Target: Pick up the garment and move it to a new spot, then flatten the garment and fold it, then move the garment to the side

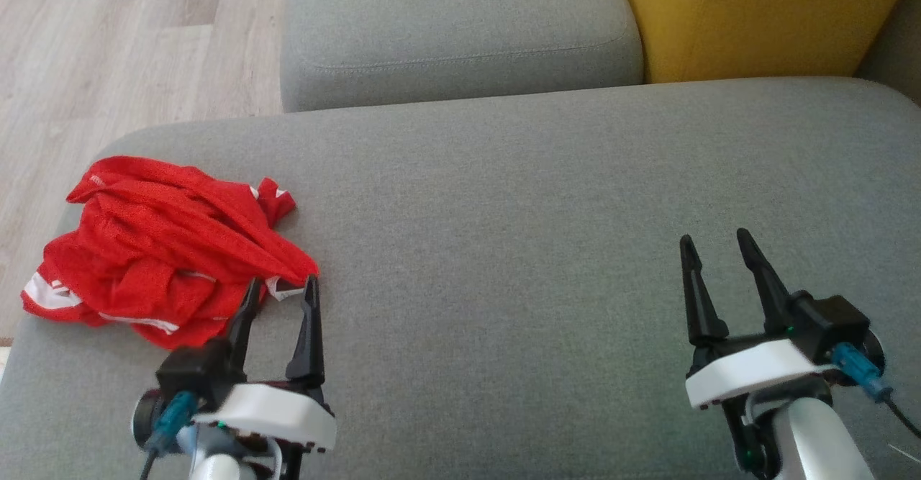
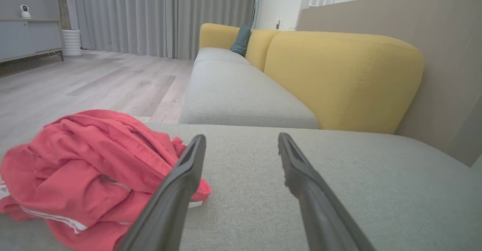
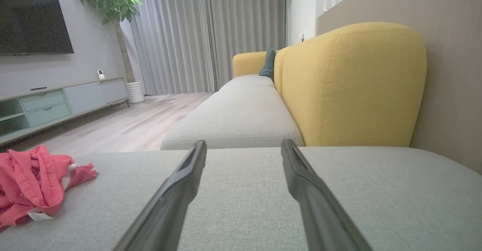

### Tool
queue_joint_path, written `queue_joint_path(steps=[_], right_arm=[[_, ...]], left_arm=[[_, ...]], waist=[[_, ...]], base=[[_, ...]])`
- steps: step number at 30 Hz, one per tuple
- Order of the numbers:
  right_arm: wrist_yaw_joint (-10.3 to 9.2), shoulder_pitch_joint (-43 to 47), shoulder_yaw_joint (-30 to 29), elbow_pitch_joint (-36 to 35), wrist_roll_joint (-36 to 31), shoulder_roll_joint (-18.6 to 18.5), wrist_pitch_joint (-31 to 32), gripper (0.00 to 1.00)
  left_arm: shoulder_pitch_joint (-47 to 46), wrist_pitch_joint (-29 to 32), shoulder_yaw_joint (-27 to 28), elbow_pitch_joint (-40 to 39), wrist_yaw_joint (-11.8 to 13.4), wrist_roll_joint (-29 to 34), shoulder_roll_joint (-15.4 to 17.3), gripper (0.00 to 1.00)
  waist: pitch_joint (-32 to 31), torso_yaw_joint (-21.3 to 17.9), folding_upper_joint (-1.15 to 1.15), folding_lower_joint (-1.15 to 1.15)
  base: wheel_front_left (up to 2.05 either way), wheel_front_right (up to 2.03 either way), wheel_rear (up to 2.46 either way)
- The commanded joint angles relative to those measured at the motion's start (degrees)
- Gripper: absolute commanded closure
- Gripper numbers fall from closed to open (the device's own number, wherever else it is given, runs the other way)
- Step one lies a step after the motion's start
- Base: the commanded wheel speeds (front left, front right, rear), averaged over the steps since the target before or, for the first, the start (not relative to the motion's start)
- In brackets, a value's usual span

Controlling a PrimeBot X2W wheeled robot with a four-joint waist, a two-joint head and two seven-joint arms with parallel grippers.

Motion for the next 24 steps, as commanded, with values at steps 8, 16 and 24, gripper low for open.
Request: queue_joint_path(steps=[8, 16, 24], right_arm=[[-0.05, -1.51, 1.41, 0.00, 3.85, -0.18, -0.05, 0.00], [-0.05, -1.54, 1.97, 1.26, 2.44, -0.19, -0.27, 0.00], [-0.05, -1.75, 1.95, 1.67, 3.09, -0.19, -0.40, 0.00]], left_arm=[[-0.28, -2.02, 5.09, 0.46, -2.93, 0.70, -2.69, 0.00], [-0.09, -2.94, 6.39, 2.26, -4.35, 3.15, -4.04, 0.00], [-0.33, -2.94, 6.98, 2.53, -5.27, 3.97, -4.40, 0.00]], waist=[[-0.65, 0.07, 0.00, 0.00], [-1.00, -0.12, 0.00, 0.00], [-0.63, -0.26, 0.00, 0.00]], base=[[0.00, 0.00, 0.00], [0.00, 0.00, 0.00], [0.00, 0.00, 0.00]])
